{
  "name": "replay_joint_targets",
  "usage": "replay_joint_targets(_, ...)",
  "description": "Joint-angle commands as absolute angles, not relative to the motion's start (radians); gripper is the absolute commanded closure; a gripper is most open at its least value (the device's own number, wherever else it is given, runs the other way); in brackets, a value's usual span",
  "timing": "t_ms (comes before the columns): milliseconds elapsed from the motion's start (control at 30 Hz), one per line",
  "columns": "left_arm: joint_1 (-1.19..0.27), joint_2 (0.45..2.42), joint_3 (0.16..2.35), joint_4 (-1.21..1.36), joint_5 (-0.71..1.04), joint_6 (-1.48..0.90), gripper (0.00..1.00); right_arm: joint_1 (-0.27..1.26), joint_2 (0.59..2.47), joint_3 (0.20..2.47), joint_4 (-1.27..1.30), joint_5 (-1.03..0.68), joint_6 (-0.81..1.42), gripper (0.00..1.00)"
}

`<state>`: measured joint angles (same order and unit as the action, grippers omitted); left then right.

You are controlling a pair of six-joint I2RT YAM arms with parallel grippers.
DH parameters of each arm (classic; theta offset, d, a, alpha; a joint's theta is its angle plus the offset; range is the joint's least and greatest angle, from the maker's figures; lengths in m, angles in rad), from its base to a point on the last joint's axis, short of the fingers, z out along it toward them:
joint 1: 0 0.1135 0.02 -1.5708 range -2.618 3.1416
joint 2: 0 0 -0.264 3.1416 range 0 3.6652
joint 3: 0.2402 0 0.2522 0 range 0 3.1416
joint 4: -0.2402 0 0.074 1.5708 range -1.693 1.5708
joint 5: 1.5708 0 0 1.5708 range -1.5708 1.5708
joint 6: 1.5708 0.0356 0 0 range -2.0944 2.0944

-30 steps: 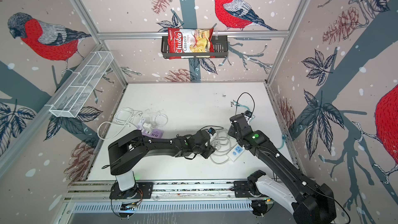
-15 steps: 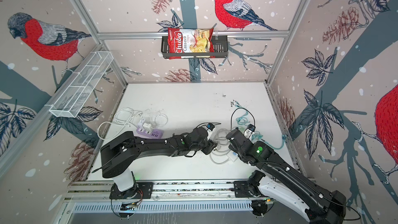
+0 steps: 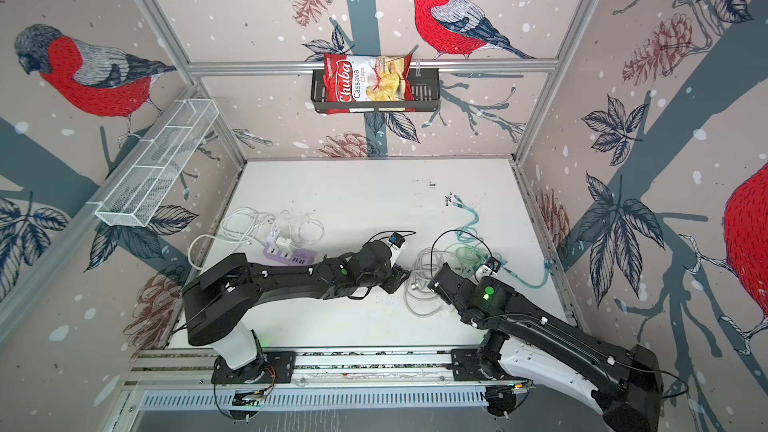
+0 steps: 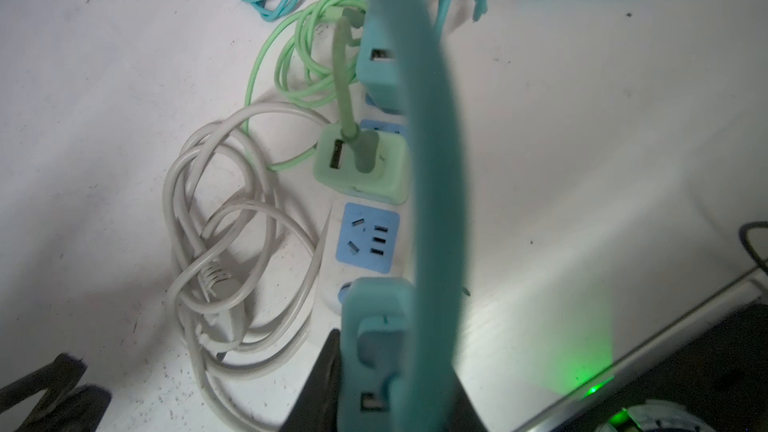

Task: Insert the plug

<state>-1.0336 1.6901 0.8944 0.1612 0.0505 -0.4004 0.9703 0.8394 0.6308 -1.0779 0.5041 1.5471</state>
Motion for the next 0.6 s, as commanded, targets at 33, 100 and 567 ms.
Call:
replay_joint_targets(33, -1.015, 1.663, 0.869, 0.217, 0.057, -0.388, 0.57, 0.971, 0.859, 0.633, -1.086, 0.575, 1.595, 0.93)
replay_joint_targets(100, -1.013, 1.658, 0.866, 0.219, 0.055, -0.385, 0.57, 0.967, 0.868, 0.636, -1.084, 0.592, 1.594, 0.93)
replay_joint_targets(567, -1.007, 1.653, 0.863, 0.216, 0.054, -0.379, 0.58, 0.917, 0.932, 0.627, -0.990, 0.597, 1.515, 0.92)
